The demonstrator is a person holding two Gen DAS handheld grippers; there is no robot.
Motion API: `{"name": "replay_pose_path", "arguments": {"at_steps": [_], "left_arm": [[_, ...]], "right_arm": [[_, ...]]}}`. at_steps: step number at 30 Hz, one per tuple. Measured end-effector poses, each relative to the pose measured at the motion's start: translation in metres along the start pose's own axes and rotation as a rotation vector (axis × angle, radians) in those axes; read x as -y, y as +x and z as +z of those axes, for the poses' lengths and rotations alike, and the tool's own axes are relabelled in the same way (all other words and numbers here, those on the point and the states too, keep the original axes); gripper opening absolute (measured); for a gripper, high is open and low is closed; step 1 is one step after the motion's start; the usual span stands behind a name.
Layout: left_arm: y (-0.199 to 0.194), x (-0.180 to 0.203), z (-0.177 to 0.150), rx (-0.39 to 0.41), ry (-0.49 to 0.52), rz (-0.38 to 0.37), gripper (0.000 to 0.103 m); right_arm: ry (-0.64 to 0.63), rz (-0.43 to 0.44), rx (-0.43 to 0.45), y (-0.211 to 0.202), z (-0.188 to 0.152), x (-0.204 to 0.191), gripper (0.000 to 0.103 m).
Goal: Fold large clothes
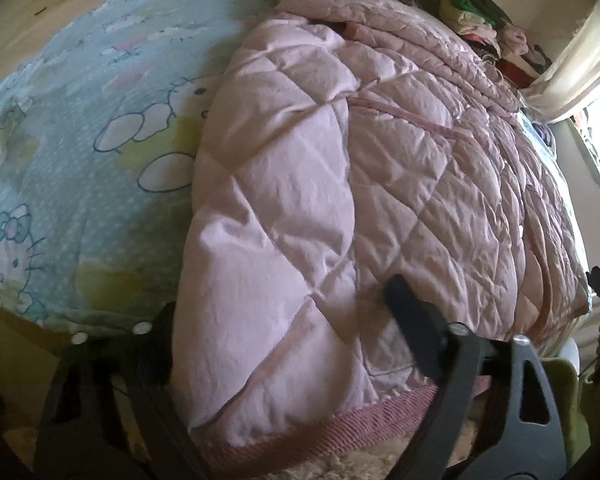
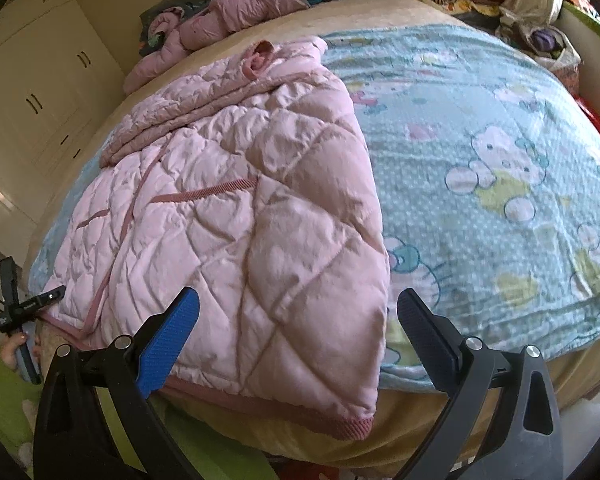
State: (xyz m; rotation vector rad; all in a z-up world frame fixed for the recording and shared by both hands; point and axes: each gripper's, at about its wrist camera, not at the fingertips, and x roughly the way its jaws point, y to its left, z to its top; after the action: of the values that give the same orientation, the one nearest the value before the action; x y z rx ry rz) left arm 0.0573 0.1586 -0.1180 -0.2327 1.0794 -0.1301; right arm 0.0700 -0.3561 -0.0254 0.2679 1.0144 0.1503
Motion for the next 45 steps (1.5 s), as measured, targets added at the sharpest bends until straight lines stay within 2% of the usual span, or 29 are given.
{"name": "replay_pose_path", "arguments": {"at_steps": [1,4,5,7,8,13,15,16,19,23,24,25,27,29,30,31,32,34,36,45], "left_arm": [[-0.002,0.004,-0.001,0.009,0.022,0.003,0.062],[-0.006,0.015,-0.002,0.038,0.073,0.009,0.041],[-0.007,0.016,-0.002,0.046,0.079,0.003,0.037],[-0.010,0.017,0.001,0.061,0.076,-0.012,0.021],[-0.014,0.015,0.003,0.071,0.072,-0.024,0.020],[-0.024,0.016,0.010,0.082,0.076,-0.050,0.018],[-0.024,0.017,0.010,0.078,0.082,-0.048,0.018],[-0.023,0.016,0.010,0.074,0.085,-0.044,0.019],[-0.020,0.011,0.006,0.058,0.083,-0.034,0.024],[-0.018,0.008,0.003,0.046,0.085,-0.025,0.034],[-0.017,0.006,0.003,0.041,0.080,-0.027,0.040],[-0.016,0.006,0.003,0.035,0.077,-0.027,0.050],[-0.012,0.005,0.001,0.017,0.076,-0.012,0.058],[-0.007,0.005,-0.003,-0.001,0.071,-0.023,0.058],[-0.005,0.005,-0.004,-0.009,0.069,-0.029,0.056],[-0.003,0.007,-0.005,-0.015,0.075,-0.038,0.043],[-0.004,0.009,-0.005,-0.012,0.085,-0.038,0.038],[-0.009,0.017,-0.003,0.010,0.119,-0.025,0.019],[-0.020,0.023,0.001,0.054,0.138,-0.033,0.012],[-0.071,0.033,0.053,0.257,0.120,-0.075,0.011]], "right_arm": [[0.007,0.005,-0.005,0.000,-0.002,0.003,0.099],[0.011,0.018,-0.027,0.004,-0.007,0.006,0.099],[0.013,0.019,-0.037,0.005,-0.009,0.008,0.099],[0.017,0.026,-0.060,0.009,-0.012,0.010,0.099],[0.021,0.033,-0.068,0.011,-0.014,0.011,0.099],[0.051,0.100,-0.116,0.021,-0.024,0.017,0.096],[0.048,0.120,-0.129,0.025,-0.028,0.017,0.076],[0.042,0.124,-0.140,0.028,-0.031,0.016,0.069],[0.027,0.135,-0.125,0.026,-0.034,0.015,0.058],[-0.023,0.178,-0.088,0.013,-0.032,0.008,0.025],[-0.028,0.192,-0.077,0.010,-0.031,0.007,0.023],[-0.036,0.213,-0.056,0.003,-0.027,0.005,0.021],[-0.046,0.247,-0.016,-0.008,-0.020,0.002,0.019],[-0.048,0.283,0.026,-0.018,-0.015,-0.001,0.018],[-0.044,0.312,0.056,-0.025,-0.009,-0.001,0.018],[-0.044,0.329,0.077,-0.030,-0.004,-0.002,0.018],[-0.047,0.344,0.100,-0.035,0.000,-0.002,0.018],[-0.055,0.363,0.141,-0.042,0.010,-0.006,0.017],[-0.065,0.374,0.167,-0.047,0.019,-0.011,0.017],[-0.064,0.398,0.274,-0.060,0.061,-0.020,0.016]]}}
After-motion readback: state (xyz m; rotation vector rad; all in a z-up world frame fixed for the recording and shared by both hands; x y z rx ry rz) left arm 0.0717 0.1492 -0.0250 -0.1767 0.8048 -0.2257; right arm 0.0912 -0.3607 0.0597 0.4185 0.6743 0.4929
